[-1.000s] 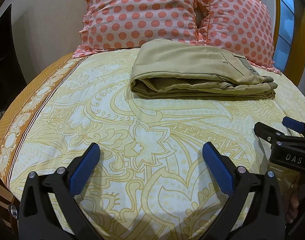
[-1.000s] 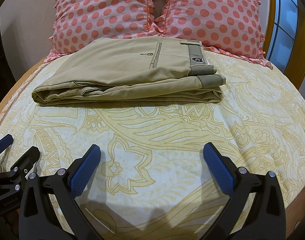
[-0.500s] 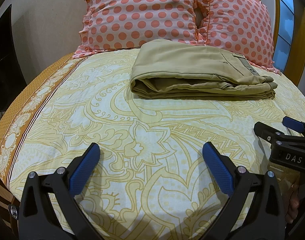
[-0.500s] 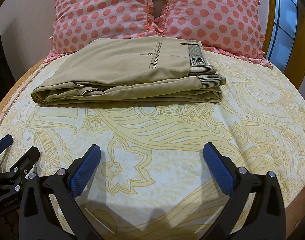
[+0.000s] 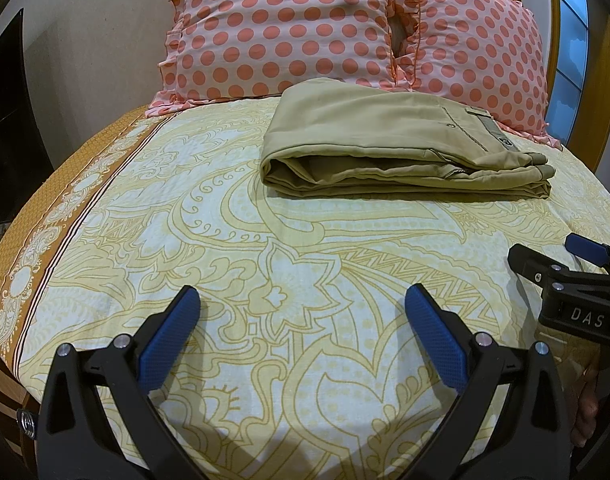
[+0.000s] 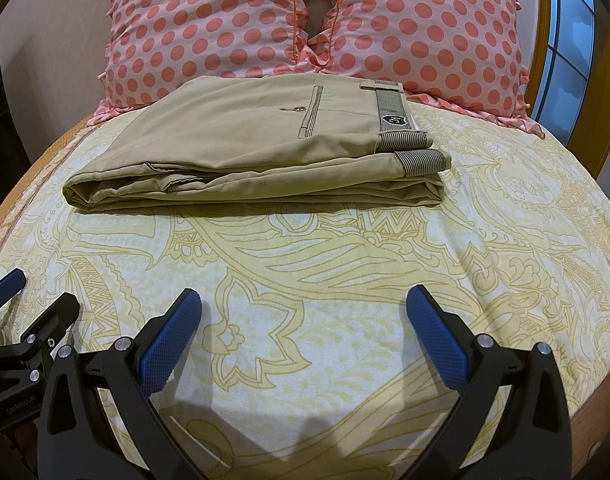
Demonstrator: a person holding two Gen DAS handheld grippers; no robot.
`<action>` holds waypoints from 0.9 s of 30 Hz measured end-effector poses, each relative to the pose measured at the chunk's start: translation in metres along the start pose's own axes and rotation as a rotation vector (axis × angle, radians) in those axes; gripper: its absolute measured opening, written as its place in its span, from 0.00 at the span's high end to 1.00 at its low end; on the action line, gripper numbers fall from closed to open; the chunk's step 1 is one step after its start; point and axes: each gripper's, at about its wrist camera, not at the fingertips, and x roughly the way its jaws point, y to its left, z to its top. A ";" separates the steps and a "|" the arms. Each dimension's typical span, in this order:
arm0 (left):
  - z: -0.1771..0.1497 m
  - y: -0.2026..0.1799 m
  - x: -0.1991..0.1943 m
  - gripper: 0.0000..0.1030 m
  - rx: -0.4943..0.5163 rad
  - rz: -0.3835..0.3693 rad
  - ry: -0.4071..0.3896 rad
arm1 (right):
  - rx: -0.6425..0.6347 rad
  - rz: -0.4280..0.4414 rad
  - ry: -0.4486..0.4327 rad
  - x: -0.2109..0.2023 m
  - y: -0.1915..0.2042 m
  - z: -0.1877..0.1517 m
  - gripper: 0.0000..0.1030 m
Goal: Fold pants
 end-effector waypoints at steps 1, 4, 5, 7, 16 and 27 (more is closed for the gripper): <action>0.000 0.000 0.000 0.02 0.000 0.000 0.000 | 0.000 0.000 0.000 0.000 0.000 0.000 0.01; 0.000 0.000 0.000 0.02 0.000 0.000 0.000 | -0.001 0.000 0.000 0.000 0.000 0.000 0.01; 0.000 0.000 0.000 0.02 0.000 -0.001 0.001 | -0.001 0.000 0.000 0.000 0.000 0.000 0.01; 0.000 0.000 0.000 0.02 -0.001 -0.001 0.001 | -0.001 0.000 0.000 0.000 0.000 0.000 0.01; 0.000 0.000 0.000 0.02 0.000 0.000 0.001 | -0.001 0.000 -0.001 0.000 0.000 0.000 0.01; -0.001 0.000 0.000 0.02 -0.009 0.005 -0.020 | 0.000 0.000 -0.002 0.000 0.000 0.000 0.01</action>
